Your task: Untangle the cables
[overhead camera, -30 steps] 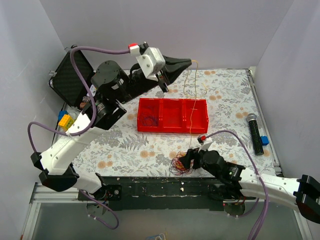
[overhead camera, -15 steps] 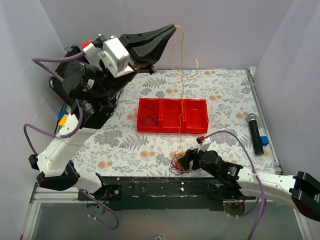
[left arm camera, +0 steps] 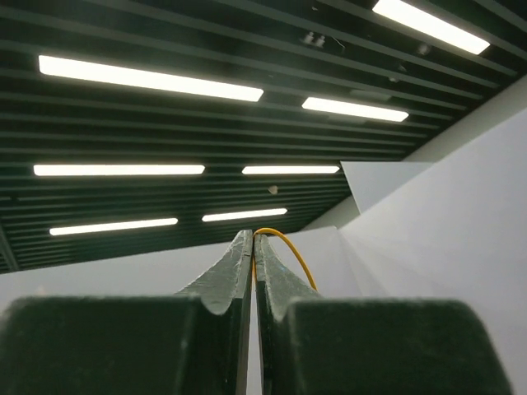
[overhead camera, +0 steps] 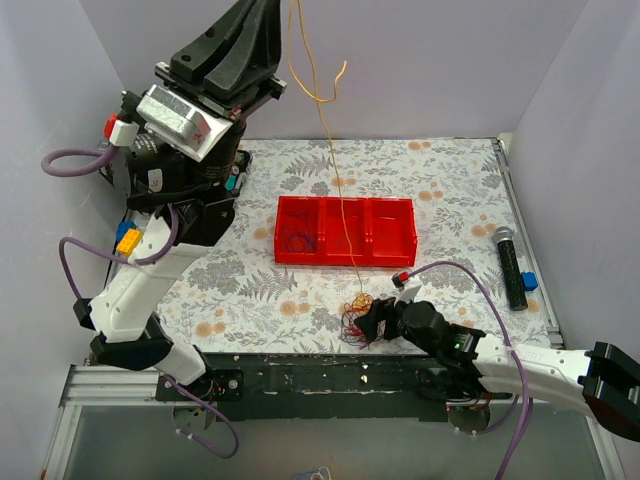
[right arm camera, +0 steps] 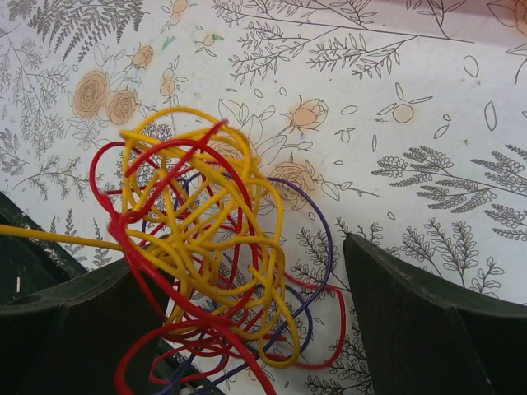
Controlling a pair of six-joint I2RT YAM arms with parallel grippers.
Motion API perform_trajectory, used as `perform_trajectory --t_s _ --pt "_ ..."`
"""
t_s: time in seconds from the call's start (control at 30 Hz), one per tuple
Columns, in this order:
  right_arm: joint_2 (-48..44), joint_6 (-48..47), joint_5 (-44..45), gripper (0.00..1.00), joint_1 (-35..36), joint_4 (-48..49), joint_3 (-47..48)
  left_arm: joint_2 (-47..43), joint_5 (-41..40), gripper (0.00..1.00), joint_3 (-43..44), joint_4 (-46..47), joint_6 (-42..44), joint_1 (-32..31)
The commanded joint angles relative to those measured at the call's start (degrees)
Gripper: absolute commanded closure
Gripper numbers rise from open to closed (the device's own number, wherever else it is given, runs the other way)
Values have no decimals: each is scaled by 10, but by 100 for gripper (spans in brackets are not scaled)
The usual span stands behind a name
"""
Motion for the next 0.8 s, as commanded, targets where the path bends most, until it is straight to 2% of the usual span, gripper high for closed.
perform_trajectory --t_s 0.0,0.2,0.27,0.37,0.5,0.6,0.77 --pt "4 5 -4 10 5 -7 -28 12 -42 100 37 84 47 -3" --pt "-1 5 -9 25 7 -18 -35 -15 -17 100 -13 93 43 -3" --pt "-11 3 -9 27 7 -39 -26 -18 -11 100 -13 81 42 -3" --pt "-56 -18 2 22 9 -83 15 -35 -14 100 -32 19 27 -3" --pt "-113 -76 9 17 9 -99 76 -85 -8 100 -155 9 24 -3" --pt "-119 -110 -6 18 11 -108 122 -102 -19 100 -194 -3 17 -3" --pt "-95 -152 -16 19 18 -96 178 -107 -22 100 -211 -11 17 -3"
